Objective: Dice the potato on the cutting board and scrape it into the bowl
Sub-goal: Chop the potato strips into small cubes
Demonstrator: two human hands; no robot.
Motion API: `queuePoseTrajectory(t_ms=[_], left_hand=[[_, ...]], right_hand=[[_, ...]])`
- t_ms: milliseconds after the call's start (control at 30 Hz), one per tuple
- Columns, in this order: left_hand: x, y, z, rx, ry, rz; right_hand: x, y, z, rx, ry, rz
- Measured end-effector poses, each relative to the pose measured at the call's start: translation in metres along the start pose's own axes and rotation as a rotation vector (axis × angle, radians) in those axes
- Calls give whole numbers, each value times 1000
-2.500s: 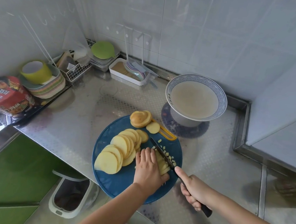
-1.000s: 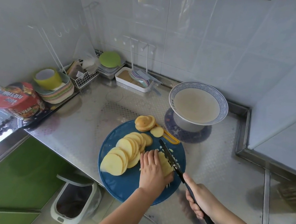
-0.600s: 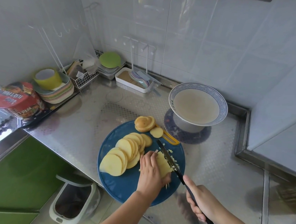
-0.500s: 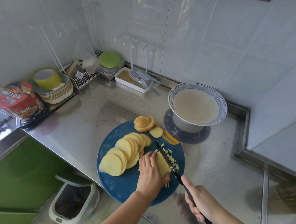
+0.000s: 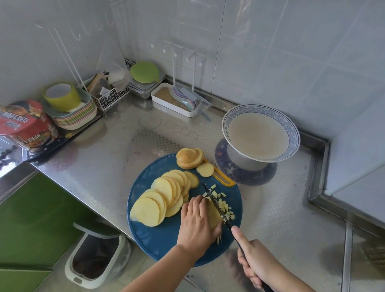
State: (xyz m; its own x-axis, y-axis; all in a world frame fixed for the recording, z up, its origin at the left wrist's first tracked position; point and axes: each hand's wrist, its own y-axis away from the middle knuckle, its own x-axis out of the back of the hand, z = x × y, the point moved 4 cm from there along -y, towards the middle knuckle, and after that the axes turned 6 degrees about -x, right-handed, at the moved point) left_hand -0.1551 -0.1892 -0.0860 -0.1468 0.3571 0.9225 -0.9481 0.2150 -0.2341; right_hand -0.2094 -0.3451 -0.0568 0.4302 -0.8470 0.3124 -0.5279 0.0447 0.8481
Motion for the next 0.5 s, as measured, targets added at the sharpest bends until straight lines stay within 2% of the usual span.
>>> queuePoseTrajectory(t_ms=[200,500], left_hand=[[-1,-1,-1,-2,8,-1],[-4,-1,-1,-29,-35,-57]], right_hand=[[18,3,-8,-88,-20,-143],[26,3,-13,-112,25,-207]])
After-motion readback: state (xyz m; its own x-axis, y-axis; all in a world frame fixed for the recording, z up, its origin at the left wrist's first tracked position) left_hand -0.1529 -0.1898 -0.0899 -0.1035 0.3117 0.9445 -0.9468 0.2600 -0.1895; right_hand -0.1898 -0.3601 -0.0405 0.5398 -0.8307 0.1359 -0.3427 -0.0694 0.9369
